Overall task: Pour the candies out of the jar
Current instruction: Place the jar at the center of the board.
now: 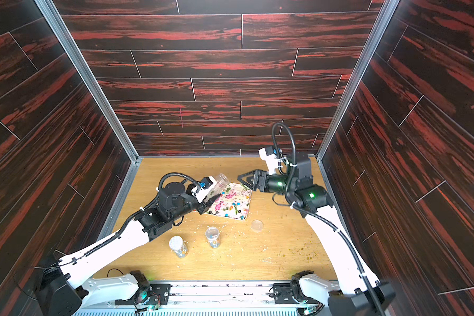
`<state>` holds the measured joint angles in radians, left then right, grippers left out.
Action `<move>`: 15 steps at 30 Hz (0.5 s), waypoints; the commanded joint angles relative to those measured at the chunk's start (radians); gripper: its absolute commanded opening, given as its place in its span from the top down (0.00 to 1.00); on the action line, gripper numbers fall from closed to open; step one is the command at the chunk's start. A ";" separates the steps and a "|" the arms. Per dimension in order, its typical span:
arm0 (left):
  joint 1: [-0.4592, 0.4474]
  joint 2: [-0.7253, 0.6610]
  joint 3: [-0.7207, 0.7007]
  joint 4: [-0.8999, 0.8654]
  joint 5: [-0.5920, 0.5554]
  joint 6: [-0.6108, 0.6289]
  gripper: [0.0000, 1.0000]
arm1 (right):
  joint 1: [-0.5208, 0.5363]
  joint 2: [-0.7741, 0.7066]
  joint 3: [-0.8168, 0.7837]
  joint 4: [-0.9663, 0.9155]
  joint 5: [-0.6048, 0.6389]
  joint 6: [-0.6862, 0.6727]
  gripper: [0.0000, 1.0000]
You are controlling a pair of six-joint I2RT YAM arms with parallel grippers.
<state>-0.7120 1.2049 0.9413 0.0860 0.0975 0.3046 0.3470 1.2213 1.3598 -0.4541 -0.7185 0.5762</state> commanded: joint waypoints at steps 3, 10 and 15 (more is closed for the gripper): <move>0.001 -0.050 -0.013 0.076 0.114 -0.024 0.46 | -0.001 0.055 0.046 -0.040 -0.089 -0.027 0.33; 0.002 -0.045 -0.024 0.087 0.215 -0.024 0.47 | -0.002 0.107 0.061 -0.058 -0.110 -0.045 0.40; 0.002 -0.047 -0.023 0.095 0.220 -0.021 0.47 | 0.007 0.128 0.073 -0.078 -0.116 -0.058 0.44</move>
<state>-0.7120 1.1812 0.9302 0.1452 0.2817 0.2871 0.3481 1.3285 1.3987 -0.5034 -0.8097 0.5404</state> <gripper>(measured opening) 0.587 0.561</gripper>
